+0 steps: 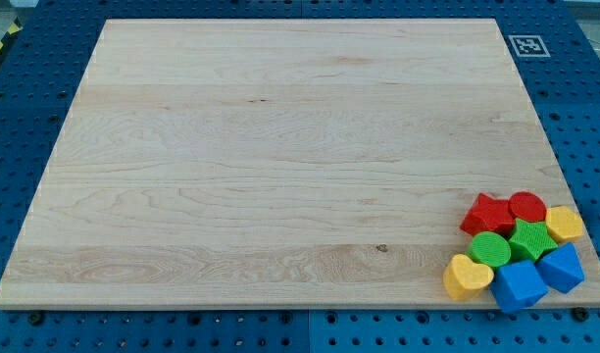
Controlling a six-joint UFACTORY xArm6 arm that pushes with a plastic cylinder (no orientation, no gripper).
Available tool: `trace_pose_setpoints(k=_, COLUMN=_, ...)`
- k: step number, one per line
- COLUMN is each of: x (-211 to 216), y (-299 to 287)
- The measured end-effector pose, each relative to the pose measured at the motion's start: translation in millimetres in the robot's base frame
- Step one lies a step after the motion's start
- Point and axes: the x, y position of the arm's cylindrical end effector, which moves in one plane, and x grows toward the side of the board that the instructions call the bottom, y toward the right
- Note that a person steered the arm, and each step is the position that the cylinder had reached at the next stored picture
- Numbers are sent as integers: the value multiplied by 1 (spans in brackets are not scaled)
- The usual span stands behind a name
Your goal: Slide the triangle into the green blocks
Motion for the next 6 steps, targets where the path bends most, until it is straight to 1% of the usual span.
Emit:
trace_pose_setpoints(k=1, x=65, y=0)
trace_pose_setpoints(k=2, x=108, y=-5)
trace_pose_setpoints(k=4, x=110, y=-15)
trace_pose_setpoints(k=5, x=110, y=-32)
trace_pose_setpoints(k=6, x=97, y=-79)
